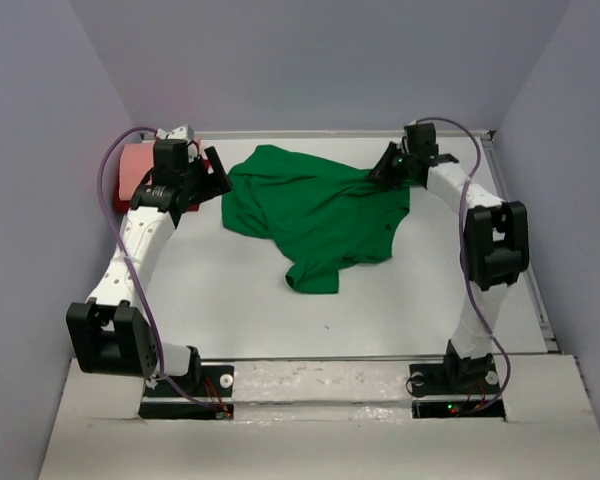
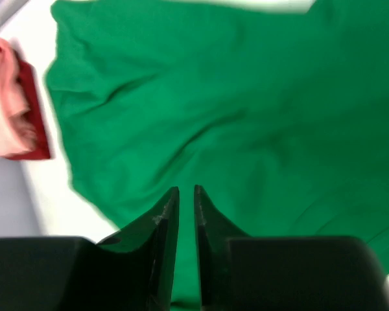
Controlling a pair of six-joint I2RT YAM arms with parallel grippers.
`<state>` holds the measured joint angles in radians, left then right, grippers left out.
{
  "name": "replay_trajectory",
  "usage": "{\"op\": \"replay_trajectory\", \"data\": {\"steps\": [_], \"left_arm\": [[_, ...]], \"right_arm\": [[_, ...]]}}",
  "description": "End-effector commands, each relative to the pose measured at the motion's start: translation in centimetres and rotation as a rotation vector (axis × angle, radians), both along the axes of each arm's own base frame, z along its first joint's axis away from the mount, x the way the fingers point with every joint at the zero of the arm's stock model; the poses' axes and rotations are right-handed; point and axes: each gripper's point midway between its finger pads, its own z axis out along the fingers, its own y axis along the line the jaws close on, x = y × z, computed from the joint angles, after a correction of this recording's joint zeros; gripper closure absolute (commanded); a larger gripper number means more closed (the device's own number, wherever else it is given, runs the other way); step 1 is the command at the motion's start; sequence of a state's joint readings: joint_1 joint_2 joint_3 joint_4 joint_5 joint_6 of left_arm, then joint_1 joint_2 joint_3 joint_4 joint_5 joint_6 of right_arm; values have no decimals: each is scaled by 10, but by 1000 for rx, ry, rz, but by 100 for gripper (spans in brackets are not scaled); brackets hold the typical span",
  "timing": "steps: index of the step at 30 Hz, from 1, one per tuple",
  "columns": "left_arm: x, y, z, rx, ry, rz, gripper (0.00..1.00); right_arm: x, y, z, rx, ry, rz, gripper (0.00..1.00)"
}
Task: Fold and stack the t-shirts
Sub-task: Flatten out the tshirt
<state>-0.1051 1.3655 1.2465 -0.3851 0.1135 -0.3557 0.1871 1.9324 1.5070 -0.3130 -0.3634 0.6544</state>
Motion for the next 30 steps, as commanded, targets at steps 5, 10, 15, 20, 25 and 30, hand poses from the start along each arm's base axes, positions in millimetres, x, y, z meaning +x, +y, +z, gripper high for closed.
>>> {"op": "replay_trajectory", "data": {"steps": [5, 10, 15, 20, 25, 30], "left_arm": [[5, 4, 18, 30, -61, 2, 13], [9, 2, 9, 31, -43, -2, 12], [8, -5, 4, 35, -34, -11, 12], [7, -16, 6, 29, -38, -20, 12], [6, -29, 17, 21, -51, -43, 13], [5, -29, 24, 35, -58, -39, 13]], "right_arm": [[-56, 25, 27, -146, -8, 169, 57], [-153, 38, 13, -14, 13, 182, 53], [-229, 17, -35, 13, 136, 151, 63], [-251, 21, -52, 79, 160, 184, 71], [-243, 33, -78, 57, 219, 239, 70], [-232, 56, -86, 65, 248, 299, 63]]}}
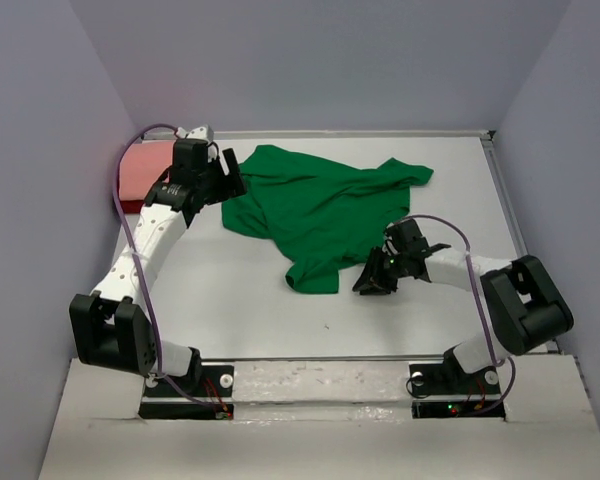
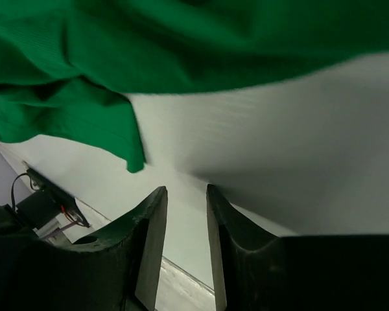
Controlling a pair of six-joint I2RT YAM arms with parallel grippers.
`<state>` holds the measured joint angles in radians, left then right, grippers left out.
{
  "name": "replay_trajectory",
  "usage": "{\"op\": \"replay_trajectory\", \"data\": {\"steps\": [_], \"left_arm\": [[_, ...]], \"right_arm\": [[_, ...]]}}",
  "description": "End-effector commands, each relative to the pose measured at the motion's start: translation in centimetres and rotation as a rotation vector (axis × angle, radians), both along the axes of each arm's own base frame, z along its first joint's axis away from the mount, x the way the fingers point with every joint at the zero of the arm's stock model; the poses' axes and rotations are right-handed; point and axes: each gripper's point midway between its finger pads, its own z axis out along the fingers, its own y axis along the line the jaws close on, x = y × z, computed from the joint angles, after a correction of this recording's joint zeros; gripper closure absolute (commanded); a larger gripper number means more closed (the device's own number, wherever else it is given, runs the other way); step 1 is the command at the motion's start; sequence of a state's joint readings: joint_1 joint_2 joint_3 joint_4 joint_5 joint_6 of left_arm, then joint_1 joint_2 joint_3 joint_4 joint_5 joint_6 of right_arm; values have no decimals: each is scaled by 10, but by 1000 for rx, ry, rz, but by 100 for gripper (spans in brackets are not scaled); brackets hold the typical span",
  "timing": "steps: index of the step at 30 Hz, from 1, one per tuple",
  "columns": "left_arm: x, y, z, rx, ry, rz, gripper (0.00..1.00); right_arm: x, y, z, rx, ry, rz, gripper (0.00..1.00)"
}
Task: Fold and stack the t-shirts
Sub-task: Flatten out the tshirt
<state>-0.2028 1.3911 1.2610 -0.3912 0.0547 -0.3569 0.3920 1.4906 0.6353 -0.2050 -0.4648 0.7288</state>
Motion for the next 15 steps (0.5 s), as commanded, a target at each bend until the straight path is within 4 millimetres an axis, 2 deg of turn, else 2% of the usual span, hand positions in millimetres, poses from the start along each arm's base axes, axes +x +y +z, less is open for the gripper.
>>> {"op": "replay_trajectory", "data": {"steps": [1, 5, 9, 13, 15], "left_arm": [[7, 1, 30, -2, -71, 12, 13], [7, 0, 27, -8, -67, 9, 13], [6, -1, 22, -6, -60, 8, 13], [6, 1, 22, 3, -60, 10, 12], [6, 1, 24, 3, -65, 12, 12]], "right_arm": [[30, 35, 25, 76, -120, 82, 61], [39, 56, 25, 73, -127, 125, 58], [37, 71, 23, 53, -123, 145, 57], [34, 77, 29, 63, -127, 138, 57], [23, 84, 32, 66, -126, 143, 57]]}}
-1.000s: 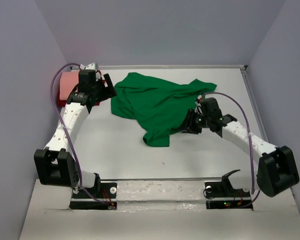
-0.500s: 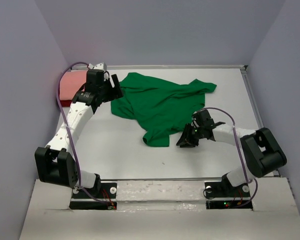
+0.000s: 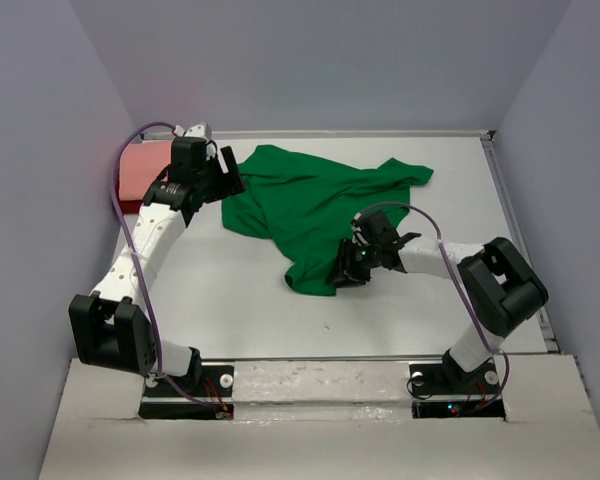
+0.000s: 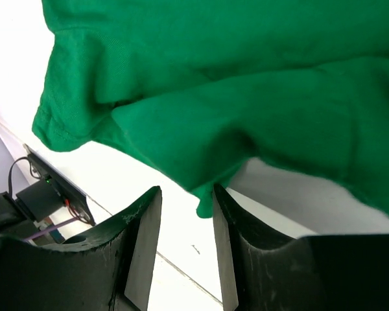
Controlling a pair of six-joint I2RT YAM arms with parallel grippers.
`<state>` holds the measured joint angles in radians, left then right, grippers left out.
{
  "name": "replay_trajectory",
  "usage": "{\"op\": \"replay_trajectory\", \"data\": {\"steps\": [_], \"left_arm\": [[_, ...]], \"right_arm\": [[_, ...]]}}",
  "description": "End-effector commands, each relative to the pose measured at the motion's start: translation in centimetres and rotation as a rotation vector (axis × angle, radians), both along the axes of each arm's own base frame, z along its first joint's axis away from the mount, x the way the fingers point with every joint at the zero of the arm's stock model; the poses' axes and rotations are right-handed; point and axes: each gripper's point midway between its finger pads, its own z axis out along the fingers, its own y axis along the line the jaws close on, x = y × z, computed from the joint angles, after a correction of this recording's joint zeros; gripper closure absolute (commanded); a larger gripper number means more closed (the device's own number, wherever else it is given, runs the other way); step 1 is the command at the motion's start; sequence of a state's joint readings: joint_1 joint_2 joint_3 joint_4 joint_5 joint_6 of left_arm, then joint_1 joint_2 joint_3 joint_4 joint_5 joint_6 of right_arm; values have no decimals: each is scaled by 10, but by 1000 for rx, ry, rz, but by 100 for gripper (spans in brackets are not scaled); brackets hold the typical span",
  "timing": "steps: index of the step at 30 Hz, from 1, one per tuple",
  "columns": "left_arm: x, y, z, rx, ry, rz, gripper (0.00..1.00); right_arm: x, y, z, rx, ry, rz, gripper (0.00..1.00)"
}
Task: Fold and stack the t-shirts
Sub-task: Flatten out the tshirt
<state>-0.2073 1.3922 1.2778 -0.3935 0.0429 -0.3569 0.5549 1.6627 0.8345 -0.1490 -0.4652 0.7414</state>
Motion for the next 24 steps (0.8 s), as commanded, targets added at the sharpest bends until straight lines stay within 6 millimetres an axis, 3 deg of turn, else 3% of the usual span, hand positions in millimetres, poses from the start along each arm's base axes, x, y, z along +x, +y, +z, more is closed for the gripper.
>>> {"op": "replay_trajectory", "data": {"steps": [1, 9, 17, 24], "left_arm": [[4, 1, 16, -2, -47, 4, 12], [3, -2, 21, -15, -57, -7, 12], [2, -1, 20, -7, -54, -9, 12], [1, 0, 12, -8, -42, 0, 12]], "right_arm": [[2, 18, 22, 36, -62, -8, 57], [-25, 17, 18, 22, -45, -31, 57], [-32, -10, 9, -72, -62, -103, 55], [-42, -7, -6, -52, -19, -73, 55]]}}
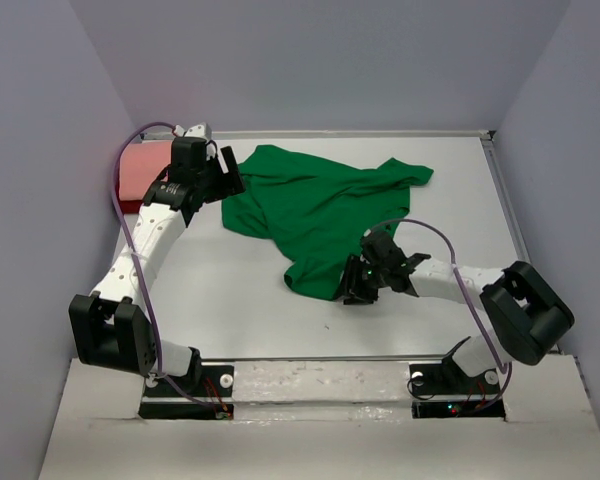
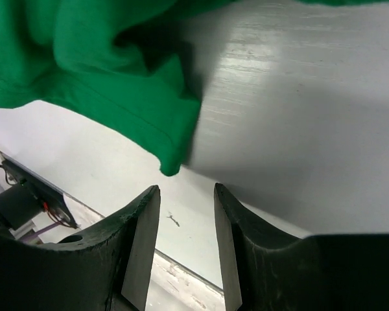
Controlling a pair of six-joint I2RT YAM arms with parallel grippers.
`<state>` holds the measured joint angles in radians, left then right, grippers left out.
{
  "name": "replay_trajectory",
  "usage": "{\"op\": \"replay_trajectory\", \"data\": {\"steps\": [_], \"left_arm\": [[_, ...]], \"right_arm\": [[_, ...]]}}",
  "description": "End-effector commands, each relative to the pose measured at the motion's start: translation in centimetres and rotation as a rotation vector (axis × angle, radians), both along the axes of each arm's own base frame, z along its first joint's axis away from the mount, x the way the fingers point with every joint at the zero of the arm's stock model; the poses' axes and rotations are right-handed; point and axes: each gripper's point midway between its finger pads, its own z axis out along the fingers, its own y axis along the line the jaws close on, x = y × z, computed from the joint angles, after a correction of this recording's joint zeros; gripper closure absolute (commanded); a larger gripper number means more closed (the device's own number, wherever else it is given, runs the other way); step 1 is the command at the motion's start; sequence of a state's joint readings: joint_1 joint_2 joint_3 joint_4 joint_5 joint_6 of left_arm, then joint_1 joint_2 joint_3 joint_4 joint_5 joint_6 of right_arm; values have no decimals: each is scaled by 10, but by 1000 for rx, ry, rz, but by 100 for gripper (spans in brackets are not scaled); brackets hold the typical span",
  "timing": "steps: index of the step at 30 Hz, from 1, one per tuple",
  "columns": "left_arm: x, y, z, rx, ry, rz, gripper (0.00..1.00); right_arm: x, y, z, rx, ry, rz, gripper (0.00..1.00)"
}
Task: Fold and stack the t-shirts
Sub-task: Flatten out the tshirt
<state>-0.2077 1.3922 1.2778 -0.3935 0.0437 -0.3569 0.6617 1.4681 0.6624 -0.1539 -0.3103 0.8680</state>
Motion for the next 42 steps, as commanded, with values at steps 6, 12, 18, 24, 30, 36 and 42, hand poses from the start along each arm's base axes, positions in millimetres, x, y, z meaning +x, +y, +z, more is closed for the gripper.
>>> {"op": "replay_trajectory", "data": {"steps": [6, 12, 18, 24, 30, 36, 42], "left_arm": [[1, 5, -2, 12, -6, 24, 10], [0, 3, 0, 4, -12, 15, 9], [-1, 8, 10, 16, -33, 24, 10], [-3, 5, 7, 6, -28, 9, 10], [-4, 6, 14, 8, -47, 2, 9], [-2, 5, 18, 5, -55, -1, 10], [0, -1, 22, -21, -59, -22, 9]], "right_arm": [[13, 21, -11, 42, 7, 32, 55], [26, 37, -11, 69, 11, 50, 56], [30, 37, -7, 63, 0, 28, 58], [27, 27, -12, 13, -5, -9, 60], [33, 2, -22, -155, -11, -53, 57], [30, -7, -14, -174, -3, -110, 57], [32, -18, -22, -250, -2, -113, 57]]}}
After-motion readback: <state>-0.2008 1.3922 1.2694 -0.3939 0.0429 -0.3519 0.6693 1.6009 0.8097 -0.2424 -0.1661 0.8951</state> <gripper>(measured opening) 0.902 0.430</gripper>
